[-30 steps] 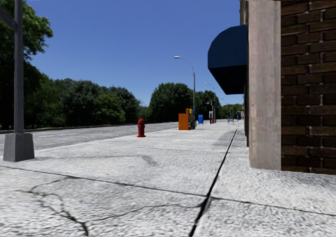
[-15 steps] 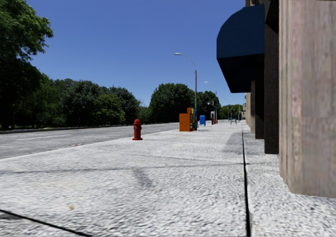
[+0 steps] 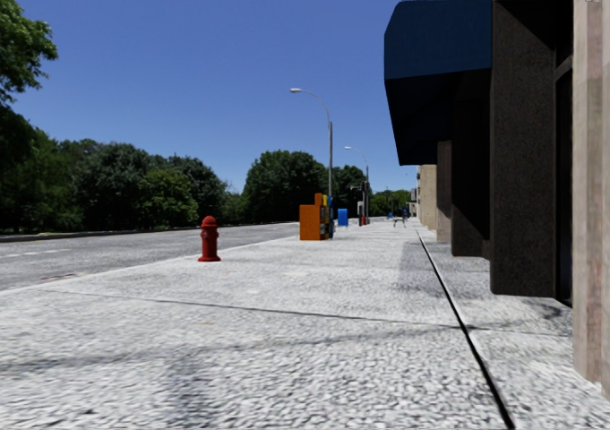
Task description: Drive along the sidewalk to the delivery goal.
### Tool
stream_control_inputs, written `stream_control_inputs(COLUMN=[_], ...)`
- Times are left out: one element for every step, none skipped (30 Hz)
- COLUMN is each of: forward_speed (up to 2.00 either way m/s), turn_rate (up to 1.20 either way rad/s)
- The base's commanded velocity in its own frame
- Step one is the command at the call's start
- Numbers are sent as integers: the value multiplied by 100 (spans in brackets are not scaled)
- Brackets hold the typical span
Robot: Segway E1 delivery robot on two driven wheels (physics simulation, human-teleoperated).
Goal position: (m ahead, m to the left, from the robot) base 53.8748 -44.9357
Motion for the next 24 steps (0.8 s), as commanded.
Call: stream_control_inputs(forward_speed=[200, 200, 200, 200, 200, 200, 200, 200, 200, 200, 200, 200, 200, 200, 200, 200, 200, 200, 200, 200, 200, 200, 200, 200], turn_rate=[-33, -33, -33, -33, -33, -33, -33, -33, -33, -33, -33, -33, -33, -33, -33, -33, -33, -33, -33, -33, -33, -33, -33, -35])
